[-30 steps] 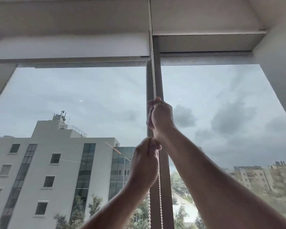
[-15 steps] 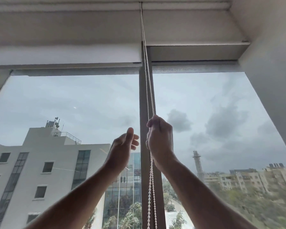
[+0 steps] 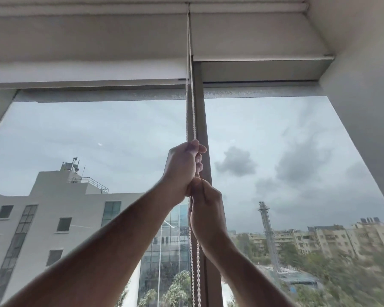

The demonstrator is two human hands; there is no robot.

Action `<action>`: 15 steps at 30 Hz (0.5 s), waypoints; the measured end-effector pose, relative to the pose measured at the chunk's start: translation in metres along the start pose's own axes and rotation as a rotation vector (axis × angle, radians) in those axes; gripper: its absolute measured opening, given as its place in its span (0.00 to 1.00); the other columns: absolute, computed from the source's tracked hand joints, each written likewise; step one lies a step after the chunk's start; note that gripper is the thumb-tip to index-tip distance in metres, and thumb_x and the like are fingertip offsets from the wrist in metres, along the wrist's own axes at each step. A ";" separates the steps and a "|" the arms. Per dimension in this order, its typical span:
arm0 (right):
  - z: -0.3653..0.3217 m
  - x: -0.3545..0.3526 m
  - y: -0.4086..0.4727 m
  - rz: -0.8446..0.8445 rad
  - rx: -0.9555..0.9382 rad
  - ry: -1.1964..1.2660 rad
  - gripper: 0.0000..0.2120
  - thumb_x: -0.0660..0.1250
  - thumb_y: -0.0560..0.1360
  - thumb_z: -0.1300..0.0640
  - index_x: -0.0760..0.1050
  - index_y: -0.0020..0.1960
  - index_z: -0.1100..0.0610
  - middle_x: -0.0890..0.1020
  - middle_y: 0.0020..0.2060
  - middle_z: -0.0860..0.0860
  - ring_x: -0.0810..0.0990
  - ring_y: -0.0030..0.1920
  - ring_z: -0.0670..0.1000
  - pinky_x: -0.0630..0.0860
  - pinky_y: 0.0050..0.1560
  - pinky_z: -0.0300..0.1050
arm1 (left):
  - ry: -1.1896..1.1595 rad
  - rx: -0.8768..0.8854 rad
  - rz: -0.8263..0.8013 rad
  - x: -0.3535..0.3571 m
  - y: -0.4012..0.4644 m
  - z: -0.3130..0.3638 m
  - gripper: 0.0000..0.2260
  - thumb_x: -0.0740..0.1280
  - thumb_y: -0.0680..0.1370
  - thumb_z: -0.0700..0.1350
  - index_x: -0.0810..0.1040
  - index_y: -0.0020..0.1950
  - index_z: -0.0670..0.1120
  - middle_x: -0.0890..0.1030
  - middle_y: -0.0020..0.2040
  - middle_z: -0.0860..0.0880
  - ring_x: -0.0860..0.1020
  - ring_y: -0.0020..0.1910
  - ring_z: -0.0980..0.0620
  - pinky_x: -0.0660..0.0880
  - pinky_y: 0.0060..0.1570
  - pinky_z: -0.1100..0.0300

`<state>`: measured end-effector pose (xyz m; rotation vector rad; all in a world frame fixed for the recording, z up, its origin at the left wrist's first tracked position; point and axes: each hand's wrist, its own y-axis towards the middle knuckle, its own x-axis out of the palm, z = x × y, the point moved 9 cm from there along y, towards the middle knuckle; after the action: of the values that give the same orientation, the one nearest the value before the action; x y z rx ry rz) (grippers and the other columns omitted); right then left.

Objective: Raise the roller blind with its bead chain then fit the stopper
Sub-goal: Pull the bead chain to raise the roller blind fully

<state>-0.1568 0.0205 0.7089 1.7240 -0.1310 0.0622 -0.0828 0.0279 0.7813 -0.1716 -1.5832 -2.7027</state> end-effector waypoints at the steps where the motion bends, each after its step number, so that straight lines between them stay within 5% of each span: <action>1: 0.002 -0.001 0.002 -0.028 0.007 -0.028 0.23 0.58 0.83 0.58 0.71 0.31 0.47 0.70 0.21 0.39 0.65 0.25 0.41 0.62 0.30 0.38 | 0.043 0.035 0.019 -0.003 0.000 0.002 0.14 0.58 0.82 0.41 0.76 0.38 0.45 0.66 0.25 0.54 0.62 0.21 0.56 0.59 0.22 0.63; 6: 0.028 -0.004 -0.004 -0.165 0.171 -0.221 0.29 0.46 0.78 0.30 0.76 0.37 0.47 0.74 0.23 0.41 0.75 0.30 0.44 0.79 0.42 0.51 | 0.264 0.220 0.226 -0.027 -0.005 0.017 0.16 0.58 0.82 0.42 0.76 0.36 0.48 0.68 0.25 0.51 0.64 0.24 0.52 0.62 0.29 0.58; 8: 0.035 -0.011 0.000 -0.139 0.231 -0.162 0.30 0.46 0.75 0.29 0.76 0.40 0.49 0.75 0.24 0.43 0.75 0.31 0.44 0.79 0.47 0.55 | 0.299 0.258 0.259 -0.027 -0.014 0.017 0.16 0.57 0.82 0.42 0.75 0.35 0.48 0.69 0.25 0.52 0.66 0.24 0.50 0.64 0.31 0.57; 15: 0.012 -0.013 0.052 -0.027 0.301 0.050 0.25 0.53 0.81 0.36 0.77 0.44 0.53 0.74 0.21 0.43 0.75 0.25 0.42 0.75 0.32 0.39 | 0.340 0.296 0.240 -0.024 -0.061 -0.031 0.16 0.57 0.82 0.34 0.75 0.36 0.39 0.69 0.24 0.56 0.69 0.24 0.62 0.65 0.29 0.67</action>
<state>-0.1766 0.0011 0.7569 2.0227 -0.0634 0.1096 -0.0652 0.0296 0.7110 0.0904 -1.7013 -2.1520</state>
